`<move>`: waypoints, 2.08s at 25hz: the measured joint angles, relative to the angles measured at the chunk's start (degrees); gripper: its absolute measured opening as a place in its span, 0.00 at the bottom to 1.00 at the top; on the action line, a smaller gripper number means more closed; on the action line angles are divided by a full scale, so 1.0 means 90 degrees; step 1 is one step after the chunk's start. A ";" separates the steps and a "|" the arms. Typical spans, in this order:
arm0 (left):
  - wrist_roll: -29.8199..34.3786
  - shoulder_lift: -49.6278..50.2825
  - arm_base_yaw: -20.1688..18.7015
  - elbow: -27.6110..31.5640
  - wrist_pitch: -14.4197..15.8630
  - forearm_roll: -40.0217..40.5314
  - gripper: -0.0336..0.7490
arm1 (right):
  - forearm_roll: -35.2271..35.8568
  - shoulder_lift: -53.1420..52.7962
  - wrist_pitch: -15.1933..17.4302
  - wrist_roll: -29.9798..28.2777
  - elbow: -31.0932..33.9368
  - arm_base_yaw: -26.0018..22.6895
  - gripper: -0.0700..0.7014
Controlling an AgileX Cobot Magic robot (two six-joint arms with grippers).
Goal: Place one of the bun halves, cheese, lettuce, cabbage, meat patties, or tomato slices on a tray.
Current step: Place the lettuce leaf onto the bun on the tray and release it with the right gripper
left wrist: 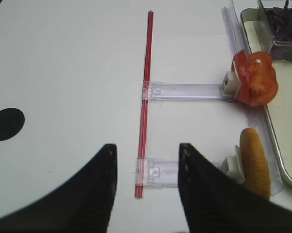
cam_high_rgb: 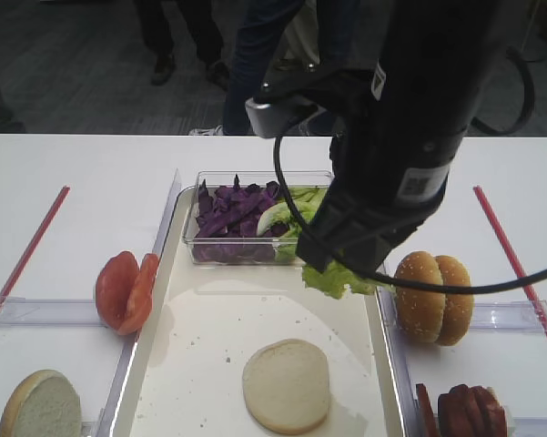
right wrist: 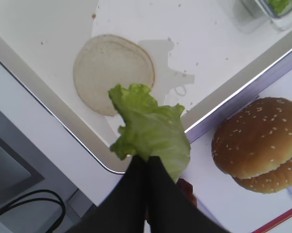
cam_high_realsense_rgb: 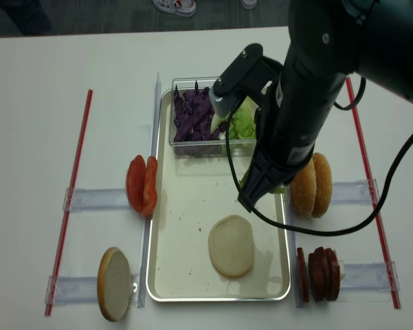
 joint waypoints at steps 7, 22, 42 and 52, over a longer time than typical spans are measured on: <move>0.0000 0.0000 0.0000 0.0000 0.0000 0.0000 0.41 | -0.0097 0.0000 -0.0874 -0.0122 0.0432 0.0000 0.13; 0.0000 0.0000 0.0000 0.0000 0.0000 0.0000 0.41 | -0.0121 0.0730 -0.1535 -0.0227 0.0599 0.0000 0.13; 0.0000 0.0000 0.0000 0.0000 0.0000 0.0000 0.41 | 0.0113 0.1189 -0.1796 -0.0434 0.0611 0.0244 0.13; 0.0000 0.0000 0.0000 0.0000 0.0000 0.0000 0.41 | 0.0204 0.1270 -0.1742 -0.0522 0.0621 0.0413 0.13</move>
